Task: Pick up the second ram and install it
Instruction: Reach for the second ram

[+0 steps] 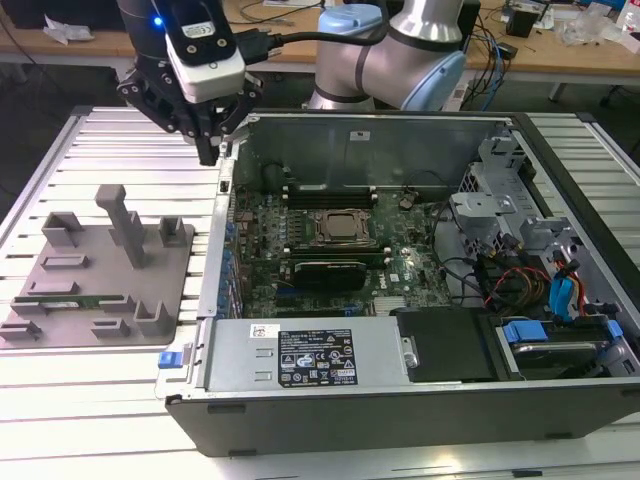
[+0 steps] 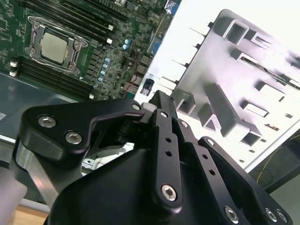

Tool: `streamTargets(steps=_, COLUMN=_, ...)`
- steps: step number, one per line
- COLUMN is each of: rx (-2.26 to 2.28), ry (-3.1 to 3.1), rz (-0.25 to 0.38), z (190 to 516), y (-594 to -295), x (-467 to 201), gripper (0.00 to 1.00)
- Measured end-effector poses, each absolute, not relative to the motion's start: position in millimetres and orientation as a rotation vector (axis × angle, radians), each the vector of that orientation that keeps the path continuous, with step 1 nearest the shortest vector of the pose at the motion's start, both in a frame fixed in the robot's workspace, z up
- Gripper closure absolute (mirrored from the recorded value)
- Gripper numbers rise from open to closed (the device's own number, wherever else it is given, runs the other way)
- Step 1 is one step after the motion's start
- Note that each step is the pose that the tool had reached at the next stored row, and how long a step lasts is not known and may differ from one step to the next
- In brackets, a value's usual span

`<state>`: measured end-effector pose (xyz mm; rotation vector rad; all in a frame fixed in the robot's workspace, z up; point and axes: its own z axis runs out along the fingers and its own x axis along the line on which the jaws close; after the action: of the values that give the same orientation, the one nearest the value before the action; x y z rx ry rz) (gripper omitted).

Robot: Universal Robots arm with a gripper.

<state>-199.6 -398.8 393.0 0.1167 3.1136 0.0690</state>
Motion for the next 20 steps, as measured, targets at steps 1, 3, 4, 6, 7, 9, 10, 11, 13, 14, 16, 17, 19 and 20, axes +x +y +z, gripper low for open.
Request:
streamTargets(steps=1, rx=0.117, ry=3.114, rz=0.069, z=393.1, y=-398.9, x=-201.5, gripper=0.92)
streamTargets(steps=3, rx=0.117, ry=3.114, rz=0.069, z=393.0, y=-398.9, x=-203.6, gripper=0.92)
streamTargets(steps=4, rx=0.117, ry=3.114, rz=0.069, z=393.0, y=-398.8, x=-204.8, gripper=0.92)
streamTargets(steps=6, rx=0.116, ry=3.114, rz=0.069, z=393.0, y=-398.9, x=-207.5, gripper=0.92)
streamTargets(steps=7, rx=0.117, ry=3.114, rz=0.069, z=393.0, y=-398.9, x=-208.7, gripper=0.92)
streamTargets(steps=9, rx=0.117, ry=3.114, rz=0.069, z=393.0, y=-398.8, x=-211.2, gripper=0.92)
streamTargets(steps=10, rx=0.117, ry=3.114, rz=0.069, z=392.9, y=-398.8, x=-212.6, gripper=0.92)
streamTargets(steps=11, rx=0.117, ry=3.114, rz=0.069, z=392.9, y=-398.8, x=-214.7, gripper=0.92)
streamTargets(steps=13, rx=0.117, ry=3.114, rz=0.069, z=392.9, y=-398.8, x=-216.9, gripper=0.92)
streamTargets(steps=14, rx=0.117, ry=3.114, rz=0.07, z=392.8, y=-398.9, x=-219.1, gripper=0.92)
streamTargets(steps=16, rx=0.117, ry=3.114, rz=0.07, z=392.8, y=-398.9, x=-220.8, gripper=0.92)
streamTargets(steps=17, rx=0.117, ry=3.114, rz=0.07, z=392.8, y=-398.9, x=-222.5, gripper=0.92)
streamTargets(steps=19, rx=0.117, ry=3.114, rz=0.07, z=392.6, y=-398.9, x=-226.1, gripper=0.92)
streamTargets(steps=20, rx=0.117, ry=3.114, rz=0.07, z=392.5, y=-398.9, x=-229.0, gripper=0.92)
